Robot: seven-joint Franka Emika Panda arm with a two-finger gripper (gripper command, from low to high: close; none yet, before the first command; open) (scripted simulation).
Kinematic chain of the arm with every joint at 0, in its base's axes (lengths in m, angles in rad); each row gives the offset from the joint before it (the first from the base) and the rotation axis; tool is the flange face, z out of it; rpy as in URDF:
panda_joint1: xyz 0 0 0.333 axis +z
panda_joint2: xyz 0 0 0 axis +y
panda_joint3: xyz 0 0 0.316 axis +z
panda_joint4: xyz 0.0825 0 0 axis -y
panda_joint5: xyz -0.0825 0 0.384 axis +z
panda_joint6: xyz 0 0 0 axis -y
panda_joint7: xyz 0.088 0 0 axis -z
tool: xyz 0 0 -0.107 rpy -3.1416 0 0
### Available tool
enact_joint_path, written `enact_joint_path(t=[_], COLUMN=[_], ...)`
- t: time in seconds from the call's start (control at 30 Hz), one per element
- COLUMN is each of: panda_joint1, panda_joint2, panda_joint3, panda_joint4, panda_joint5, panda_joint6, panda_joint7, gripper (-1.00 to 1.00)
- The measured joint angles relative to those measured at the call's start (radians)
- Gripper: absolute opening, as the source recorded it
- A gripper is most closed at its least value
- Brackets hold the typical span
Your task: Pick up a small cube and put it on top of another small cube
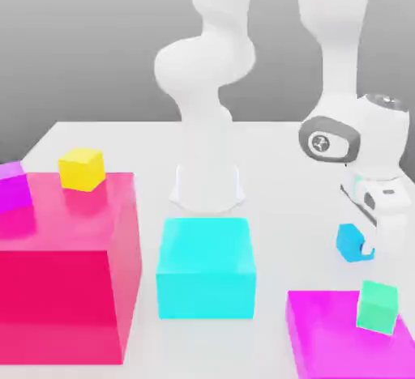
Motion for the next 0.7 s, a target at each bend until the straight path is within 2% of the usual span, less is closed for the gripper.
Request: enact_joint_path(t=[0.13,0.27,0.43,0.7], panda_joint1=[-0.015,-0.086,-0.209,-0.448], panda_joint2=[-0.142,-0.262,-0.402,-0.62], panda_joint3=[0.032,-0.063,-0.193,-0.395], panda_joint4=[-0.023,0.006,0.056,0.138], panda_joint5=[0.104,0.13,0.084,-0.041], panda_joint6=[-0.117,-0.259,-0.44,-0.726], panda_joint7=[-0.079,-0.211,-0.351,-0.543], gripper=[-1.0,-1.0,-1.0,-1.0])
